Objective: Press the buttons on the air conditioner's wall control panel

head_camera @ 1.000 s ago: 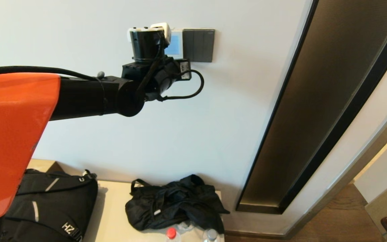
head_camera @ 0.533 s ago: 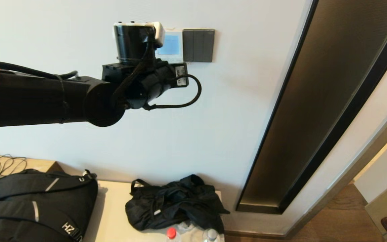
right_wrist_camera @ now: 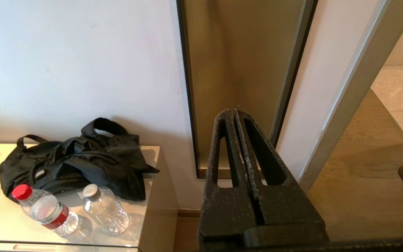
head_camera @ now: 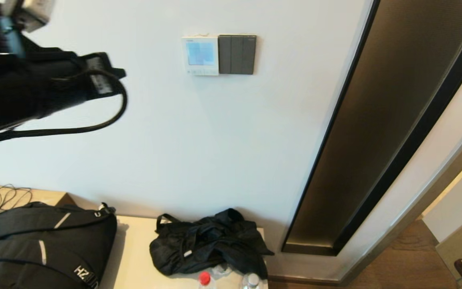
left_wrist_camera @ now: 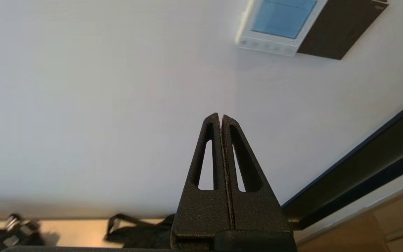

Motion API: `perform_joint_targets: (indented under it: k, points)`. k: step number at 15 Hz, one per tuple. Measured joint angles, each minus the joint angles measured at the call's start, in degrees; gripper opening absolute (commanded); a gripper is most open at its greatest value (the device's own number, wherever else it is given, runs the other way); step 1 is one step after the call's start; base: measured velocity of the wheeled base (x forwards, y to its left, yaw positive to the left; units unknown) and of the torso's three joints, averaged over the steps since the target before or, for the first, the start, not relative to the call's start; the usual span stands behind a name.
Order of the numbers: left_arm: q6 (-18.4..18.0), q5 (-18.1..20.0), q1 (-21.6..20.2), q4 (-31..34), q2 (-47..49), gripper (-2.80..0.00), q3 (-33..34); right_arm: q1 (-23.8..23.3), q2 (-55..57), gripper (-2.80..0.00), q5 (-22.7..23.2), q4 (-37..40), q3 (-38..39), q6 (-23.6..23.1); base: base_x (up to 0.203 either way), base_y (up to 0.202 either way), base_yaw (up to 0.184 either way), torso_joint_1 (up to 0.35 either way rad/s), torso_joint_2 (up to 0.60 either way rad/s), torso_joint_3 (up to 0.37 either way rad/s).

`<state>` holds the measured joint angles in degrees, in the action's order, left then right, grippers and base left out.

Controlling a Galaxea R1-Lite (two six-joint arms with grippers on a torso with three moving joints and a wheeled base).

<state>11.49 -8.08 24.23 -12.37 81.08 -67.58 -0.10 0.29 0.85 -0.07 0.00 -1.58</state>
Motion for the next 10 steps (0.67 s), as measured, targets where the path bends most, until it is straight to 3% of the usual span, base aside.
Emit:
perform_joint_targets:
  k: [5, 10]
  points:
    - [0.96, 11.99, -13.44, 11.55, -23.15, -2.80, 12.98, 0.00, 0.00, -2.80, 0.00, 0.00, 0.00, 0.00, 0.000, 0.000, 0.000, 0.000, 0.00, 0.000]
    - [2.46, 14.77, -18.93, 18.96, -41.65, -2.80, 25.51, 0.00, 0.00, -2.80, 0.00, 0.00, 0.00, 0.00, 0.000, 0.000, 0.000, 0.000, 0.00, 0.000]
